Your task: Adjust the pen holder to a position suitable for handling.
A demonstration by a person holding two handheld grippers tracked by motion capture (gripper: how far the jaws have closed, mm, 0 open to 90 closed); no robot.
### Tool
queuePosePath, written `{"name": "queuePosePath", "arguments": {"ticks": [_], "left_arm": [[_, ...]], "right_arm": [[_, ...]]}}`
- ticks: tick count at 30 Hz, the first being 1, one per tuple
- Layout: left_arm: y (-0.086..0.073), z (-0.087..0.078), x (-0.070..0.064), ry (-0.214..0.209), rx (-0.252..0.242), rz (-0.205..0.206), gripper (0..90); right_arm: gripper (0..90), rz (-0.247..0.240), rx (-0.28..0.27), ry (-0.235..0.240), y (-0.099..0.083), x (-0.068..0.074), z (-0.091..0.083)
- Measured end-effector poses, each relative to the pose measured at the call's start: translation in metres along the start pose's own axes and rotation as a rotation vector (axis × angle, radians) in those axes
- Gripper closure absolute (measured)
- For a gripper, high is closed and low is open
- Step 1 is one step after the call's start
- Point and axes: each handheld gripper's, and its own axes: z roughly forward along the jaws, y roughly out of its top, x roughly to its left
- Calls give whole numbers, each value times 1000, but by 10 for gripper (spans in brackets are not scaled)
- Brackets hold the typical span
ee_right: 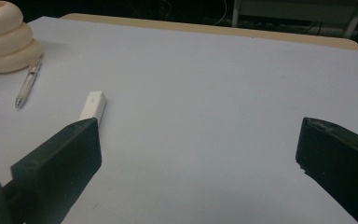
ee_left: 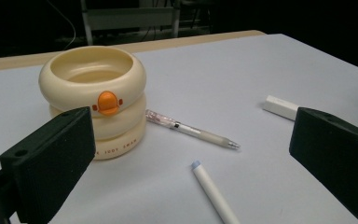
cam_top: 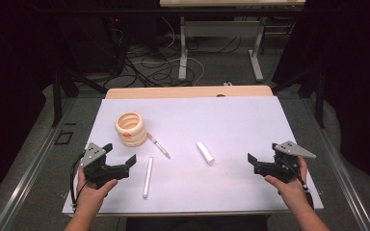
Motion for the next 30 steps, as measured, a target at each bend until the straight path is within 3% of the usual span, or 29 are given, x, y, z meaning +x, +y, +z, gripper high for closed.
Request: {"name": "queuePosePath", "arguments": {"ticks": [1, 3, 10, 15, 17, 25, 30], "left_arm": [[0, 1, 0, 0, 4, -4, 2], [-1, 3, 1, 5, 15, -1, 2], [-1, 4, 5, 24, 50, -12, 5], [2, 3, 8, 48, 65, -47, 10], [4, 3, 10, 70, 75, -57, 23], [20, 13, 17, 78, 107, -119, 61], [32, 18, 23, 104, 140, -118, 123]], "right_arm": [[0, -5, 23, 0, 1, -1, -2], [0, -1, -4, -6, 0, -1, 1], [8, 10, 24, -2, -2, -2, 2], [9, 13, 12, -5, -1, -1, 0], [11, 20, 20, -7, -2, 0, -1], [15, 46, 15, -18, -2, -2, -3], [20, 60, 28, -16, -3, -3, -1]]}}
